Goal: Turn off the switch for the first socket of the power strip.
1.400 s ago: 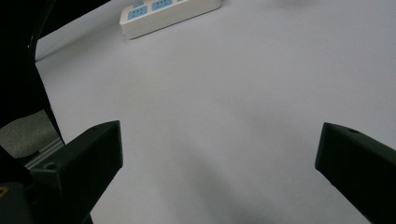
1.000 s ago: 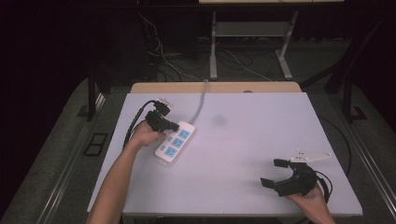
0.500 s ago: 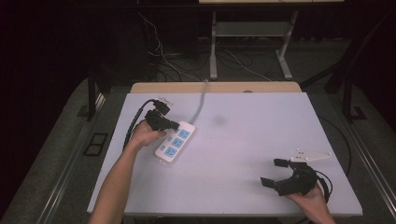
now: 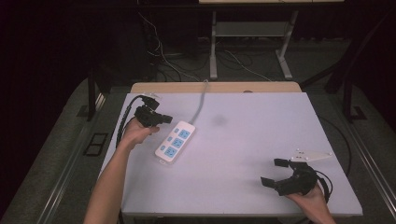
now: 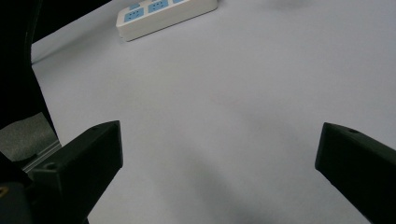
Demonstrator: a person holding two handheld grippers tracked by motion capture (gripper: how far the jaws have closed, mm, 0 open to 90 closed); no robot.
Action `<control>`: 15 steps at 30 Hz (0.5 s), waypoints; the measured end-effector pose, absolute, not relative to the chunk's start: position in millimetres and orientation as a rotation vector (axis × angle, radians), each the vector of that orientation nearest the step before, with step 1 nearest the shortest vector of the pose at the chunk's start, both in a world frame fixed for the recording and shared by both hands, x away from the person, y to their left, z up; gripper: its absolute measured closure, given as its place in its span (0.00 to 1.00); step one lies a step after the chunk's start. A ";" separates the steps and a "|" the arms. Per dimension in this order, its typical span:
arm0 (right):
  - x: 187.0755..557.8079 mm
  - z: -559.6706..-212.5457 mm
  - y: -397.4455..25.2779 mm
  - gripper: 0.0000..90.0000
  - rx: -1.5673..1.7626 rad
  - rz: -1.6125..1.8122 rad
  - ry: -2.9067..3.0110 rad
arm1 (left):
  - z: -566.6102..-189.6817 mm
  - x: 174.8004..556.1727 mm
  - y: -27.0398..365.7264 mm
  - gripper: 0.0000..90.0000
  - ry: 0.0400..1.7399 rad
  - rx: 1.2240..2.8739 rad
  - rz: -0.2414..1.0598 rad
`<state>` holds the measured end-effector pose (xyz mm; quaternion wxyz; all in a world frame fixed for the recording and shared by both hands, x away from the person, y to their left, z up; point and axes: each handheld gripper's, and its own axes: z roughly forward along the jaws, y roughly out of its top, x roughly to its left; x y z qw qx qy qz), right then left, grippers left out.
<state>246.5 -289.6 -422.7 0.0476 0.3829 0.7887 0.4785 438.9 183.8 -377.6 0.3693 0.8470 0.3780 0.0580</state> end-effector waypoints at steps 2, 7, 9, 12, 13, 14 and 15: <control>246.5 -422.7 -289.6 0.01 1.167 1.460 2.405 | -375.1 436.7 186.2 1.00 0.977 2.168 0.159; 246.4 -422.6 -289.7 0.01 1.168 1.462 2.404 | -368.7 429.5 192.4 1.00 0.994 2.127 0.185; 246.5 -422.7 -289.7 0.01 1.166 1.462 2.405 | -366.3 426.4 194.2 1.00 0.995 2.121 0.194; 246.4 -422.6 -289.6 0.01 1.166 1.463 2.406 | -361.3 420.8 197.1 1.00 0.998 2.111 0.206; 246.3 -422.6 -289.7 0.01 1.167 1.463 2.406 | -359.3 418.6 198.3 1.00 0.997 2.105 0.213; 246.3 -422.6 -289.7 0.01 1.166 1.464 2.405 | -357.2 416.3 199.7 1.00 0.997 2.099 0.222; 246.4 -422.6 -289.7 0.01 1.167 1.464 2.404 | -355.3 413.7 200.9 1.00 0.998 2.085 0.228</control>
